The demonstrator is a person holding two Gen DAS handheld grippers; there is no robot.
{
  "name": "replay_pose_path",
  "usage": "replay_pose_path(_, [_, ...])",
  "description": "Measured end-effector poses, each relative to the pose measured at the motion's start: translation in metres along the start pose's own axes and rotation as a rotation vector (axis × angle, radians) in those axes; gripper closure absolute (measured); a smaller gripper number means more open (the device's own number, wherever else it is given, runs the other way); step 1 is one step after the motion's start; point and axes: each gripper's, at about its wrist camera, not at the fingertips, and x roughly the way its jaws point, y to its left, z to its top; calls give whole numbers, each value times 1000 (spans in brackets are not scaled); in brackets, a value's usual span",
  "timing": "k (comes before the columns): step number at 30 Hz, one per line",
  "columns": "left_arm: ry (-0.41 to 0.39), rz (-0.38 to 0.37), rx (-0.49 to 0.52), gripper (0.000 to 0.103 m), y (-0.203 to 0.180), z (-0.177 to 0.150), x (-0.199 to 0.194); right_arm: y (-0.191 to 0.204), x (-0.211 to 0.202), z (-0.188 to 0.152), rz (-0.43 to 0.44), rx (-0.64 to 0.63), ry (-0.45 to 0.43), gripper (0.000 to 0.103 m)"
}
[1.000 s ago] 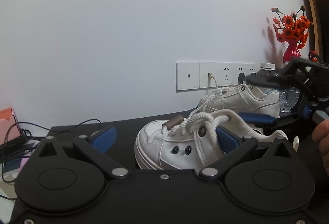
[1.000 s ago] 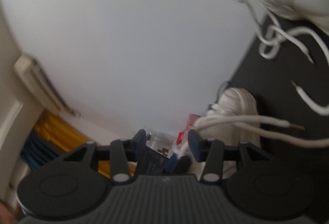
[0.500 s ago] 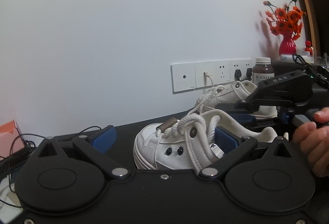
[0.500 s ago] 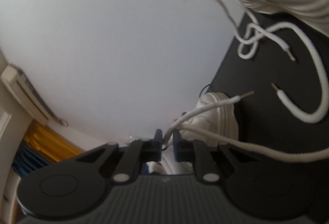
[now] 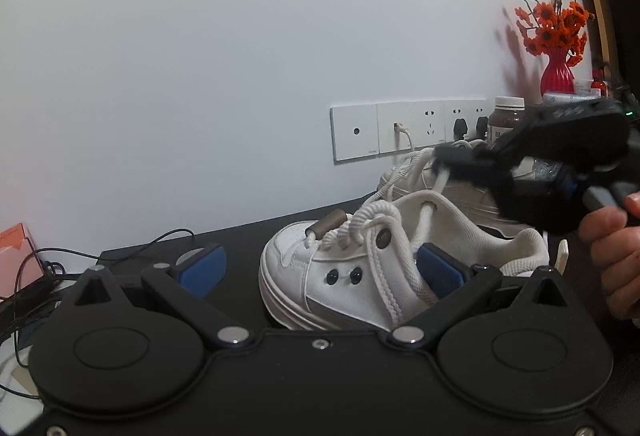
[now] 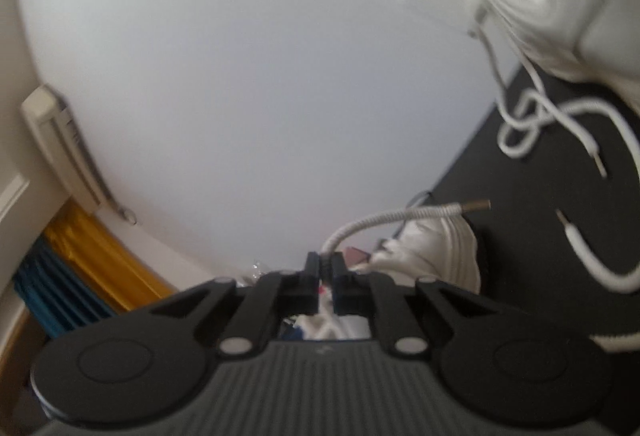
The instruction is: Lace up shoes with both hands
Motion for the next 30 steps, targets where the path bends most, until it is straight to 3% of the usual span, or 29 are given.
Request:
replay_pose_path(7, [-25, 10, 31, 0, -2, -2, -2, 33, -39, -3, -15, -161, -204, 97])
replay_pose_path(12, [-36, 8, 23, 0, 0, -3, -1, 40, -71, -24, -72, -182, -259, 97])
replay_pose_path(18, [-55, 24, 44, 0, -2, -5, -3, 33, -81, -53, -141, -84, -163, 98])
replay_pose_path(25, [-58, 47, 35, 0, 4, -5, -2, 23, -85, -78, -150, 48, -29, 102])
replay_pose_path(27, [-52, 47, 16, 0, 9, -5, -1, 29, -81, -85, -193, 45, 30, 100])
replay_pose_path(30, [-49, 58, 10, 0, 13, -4, 0, 43, -95, -77, -294, -19, -8, 98])
